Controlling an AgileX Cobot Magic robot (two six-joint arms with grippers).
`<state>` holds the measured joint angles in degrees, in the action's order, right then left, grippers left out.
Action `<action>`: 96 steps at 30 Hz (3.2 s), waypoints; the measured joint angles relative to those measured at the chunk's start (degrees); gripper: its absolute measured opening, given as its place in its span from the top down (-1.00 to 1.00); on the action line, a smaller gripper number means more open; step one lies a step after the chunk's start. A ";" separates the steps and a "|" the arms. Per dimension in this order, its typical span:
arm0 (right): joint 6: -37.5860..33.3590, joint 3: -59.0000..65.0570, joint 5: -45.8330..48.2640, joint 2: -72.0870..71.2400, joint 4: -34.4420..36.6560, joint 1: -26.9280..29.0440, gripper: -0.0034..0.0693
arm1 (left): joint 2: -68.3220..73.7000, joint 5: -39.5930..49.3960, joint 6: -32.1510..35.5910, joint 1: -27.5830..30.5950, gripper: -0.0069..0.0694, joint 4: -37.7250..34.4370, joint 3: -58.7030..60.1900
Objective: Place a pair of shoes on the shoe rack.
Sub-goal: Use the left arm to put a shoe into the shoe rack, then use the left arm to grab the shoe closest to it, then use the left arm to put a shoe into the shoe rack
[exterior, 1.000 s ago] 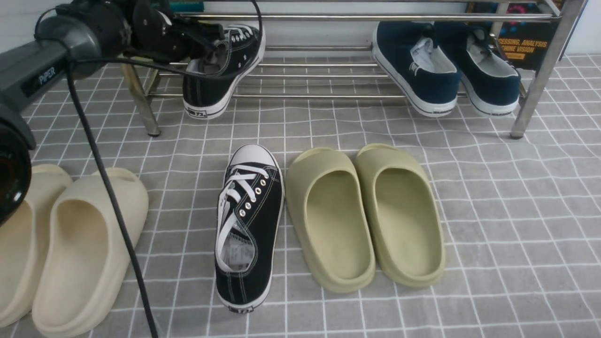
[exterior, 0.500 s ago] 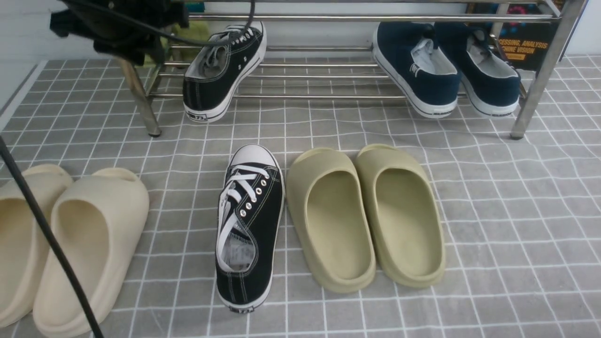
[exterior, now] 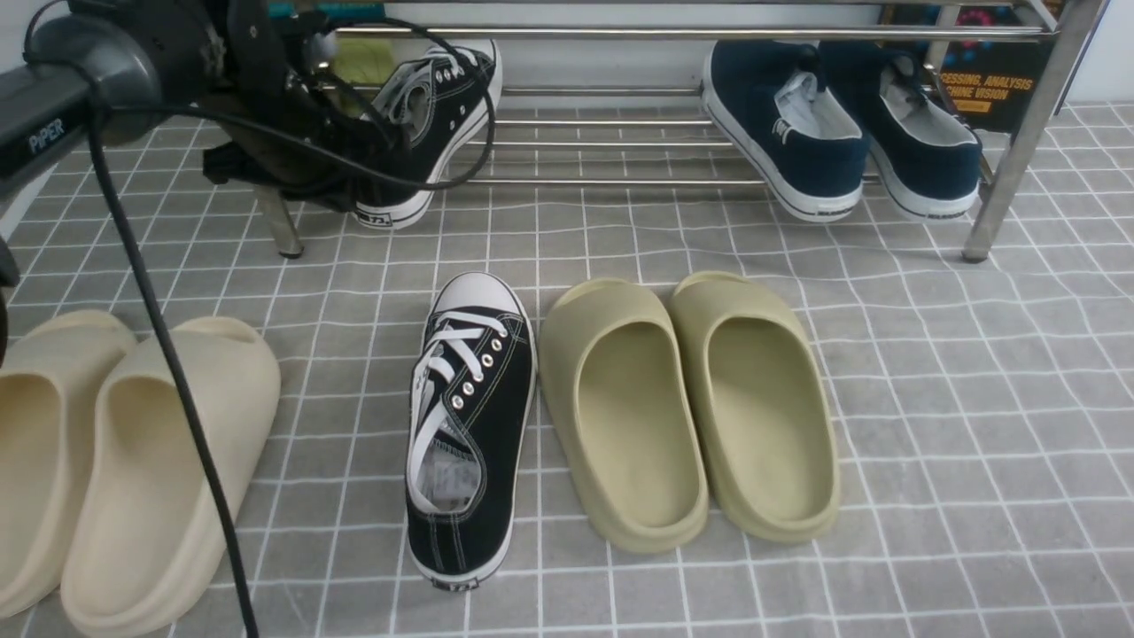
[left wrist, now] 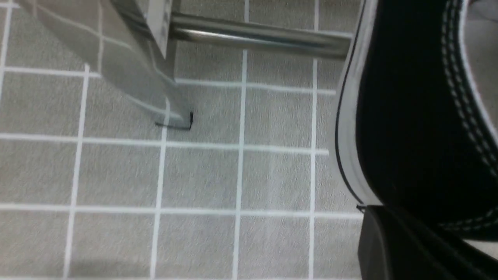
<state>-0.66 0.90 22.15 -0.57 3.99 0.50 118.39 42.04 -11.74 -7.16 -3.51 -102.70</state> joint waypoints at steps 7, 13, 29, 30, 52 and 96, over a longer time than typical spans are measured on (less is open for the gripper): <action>0.00 0.00 0.00 0.00 0.00 0.00 0.25 | 0.25 -2.64 0.57 -0.41 0.85 -2.75 -0.48; 0.00 0.00 0.00 0.00 0.00 0.00 0.25 | -3.98 14.04 5.84 -1.62 0.85 -4.50 -1.34; 0.00 0.00 0.00 0.00 0.00 0.00 0.25 | -25.64 8.93 13.51 -2.37 0.85 -20.50 28.48; 0.00 0.00 0.00 0.00 0.00 0.00 0.25 | -26.21 5.53 13.25 -2.37 0.85 -21.16 31.41; 0.00 0.00 0.00 0.00 0.00 0.00 0.25 | -19.95 0.90 20.71 -2.37 -0.33 -30.19 39.60; 0.00 0.00 0.00 0.00 0.00 0.00 0.25 | 26.90 29.32 4.35 -2.37 0.72 -25.83 -50.99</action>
<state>-0.66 0.90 22.15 -0.57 3.99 0.50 145.28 71.37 -7.40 -9.53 -29.35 -153.69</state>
